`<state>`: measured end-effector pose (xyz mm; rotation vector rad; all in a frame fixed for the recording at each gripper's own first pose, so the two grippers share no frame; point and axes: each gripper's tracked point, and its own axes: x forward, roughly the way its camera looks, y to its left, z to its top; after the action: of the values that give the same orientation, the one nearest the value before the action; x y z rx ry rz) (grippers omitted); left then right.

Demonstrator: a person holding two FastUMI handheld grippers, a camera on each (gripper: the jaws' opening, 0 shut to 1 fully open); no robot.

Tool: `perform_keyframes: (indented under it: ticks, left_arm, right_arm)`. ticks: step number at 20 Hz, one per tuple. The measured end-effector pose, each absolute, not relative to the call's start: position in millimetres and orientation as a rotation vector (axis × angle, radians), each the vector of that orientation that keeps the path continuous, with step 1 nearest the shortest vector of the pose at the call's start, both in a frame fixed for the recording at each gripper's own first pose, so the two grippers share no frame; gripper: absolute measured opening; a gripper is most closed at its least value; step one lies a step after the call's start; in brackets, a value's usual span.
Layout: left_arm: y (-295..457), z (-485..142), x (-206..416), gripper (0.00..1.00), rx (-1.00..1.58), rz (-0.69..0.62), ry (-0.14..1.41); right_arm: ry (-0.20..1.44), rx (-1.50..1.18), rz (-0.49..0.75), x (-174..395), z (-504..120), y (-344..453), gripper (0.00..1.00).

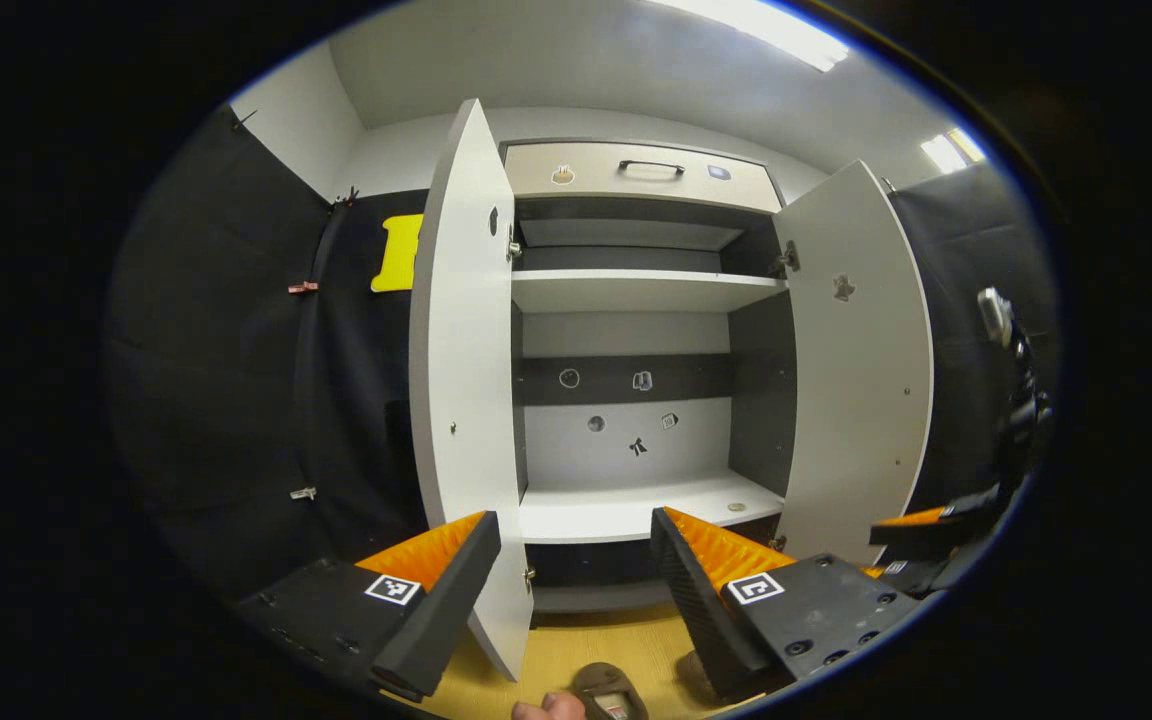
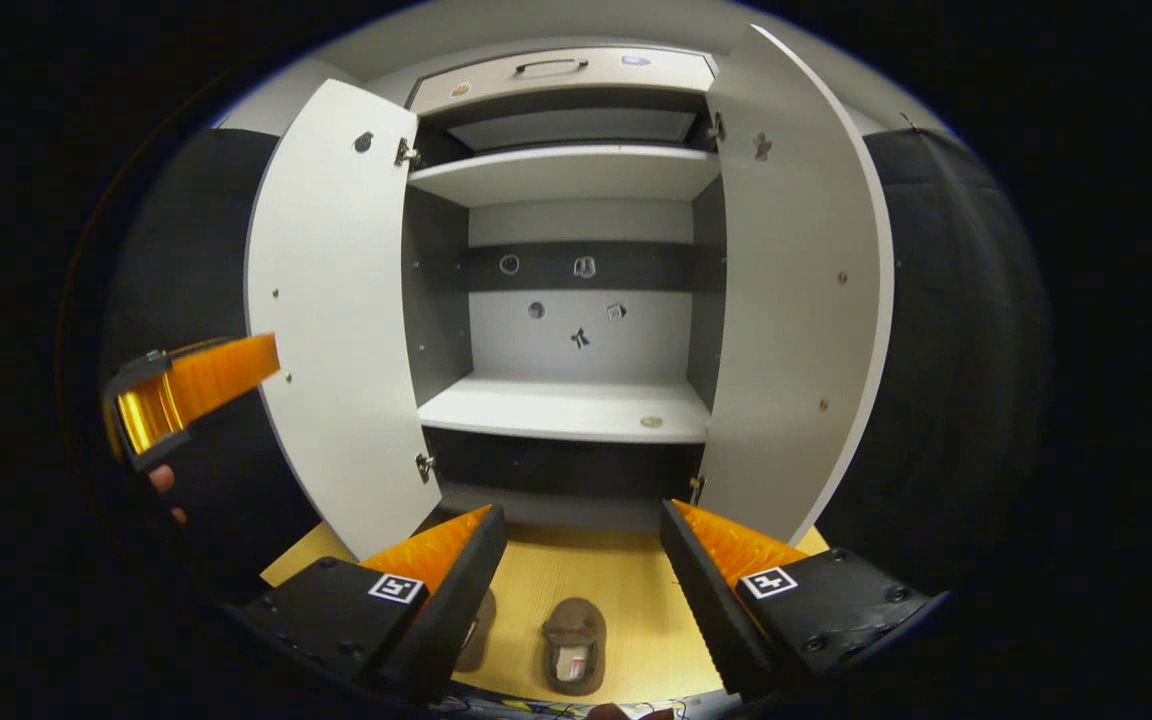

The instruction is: Grab one shoe with the right hand and put it into the shoe cabinet, grab the other shoe with the left hand and put it into the shoe cabinet; then close the right door with the right hand and the left door with the left hand.

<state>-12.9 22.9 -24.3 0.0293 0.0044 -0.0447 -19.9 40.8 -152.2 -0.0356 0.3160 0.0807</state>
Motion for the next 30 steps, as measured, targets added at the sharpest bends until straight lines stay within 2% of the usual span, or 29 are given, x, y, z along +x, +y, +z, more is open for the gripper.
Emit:
perform_keyframes:
  ticks: [6, 10, 14, 19, 21, 23, 24, 26, 29, 30]
  left_arm:
    - [36, -43, -17, 0.95, 0.004, -0.060, 0.017]
    - [46, -59, -18, 0.95, 0.010, -0.062, 0.028]
    - [61, -82, -15, 0.95, 0.017, -0.040, 0.080]
    - [75, -105, -18, 0.95, 0.009, -0.023, 0.118]
    - [78, -115, -21, 0.95, 0.008, -0.010, 0.135]
    - [82, -127, -19, 0.95, 0.007, 0.012, 0.157]
    - [84, -131, -18, 0.95, 0.005, 0.021, 0.166]
    - [85, -135, -18, 0.95, -0.004, 0.034, 0.179]
    - [86, -139, -13, 0.95, 0.003, 0.036, 0.188]
    - [85, -140, -11, 0.95, 0.004, 0.034, 0.188]
  right_arm:
    - [0.593, -0.001, 0.142, -51, -296, 64, 0.99]
    - [0.751, -0.005, 0.122, -57, -389, 63, 1.00]
    - [0.831, 0.024, 0.082, -48, -457, 64, 0.99]
    - [0.853, 0.042, 0.060, -19, -501, 61, 0.98]
    - [0.829, 0.043, 0.047, -1, -513, 60, 0.85]
    - [0.803, 0.036, 0.016, 19, -522, 58, 0.84]
    - [0.792, 0.042, -0.007, 28, -526, 56, 0.74]
    - [0.760, 0.041, -0.073, 37, -528, 42, 0.45]
    - [0.740, 0.093, -0.048, 43, -525, 50, 0.06]
    - [0.728, 0.102, -0.024, 42, -518, 54, 0.06]
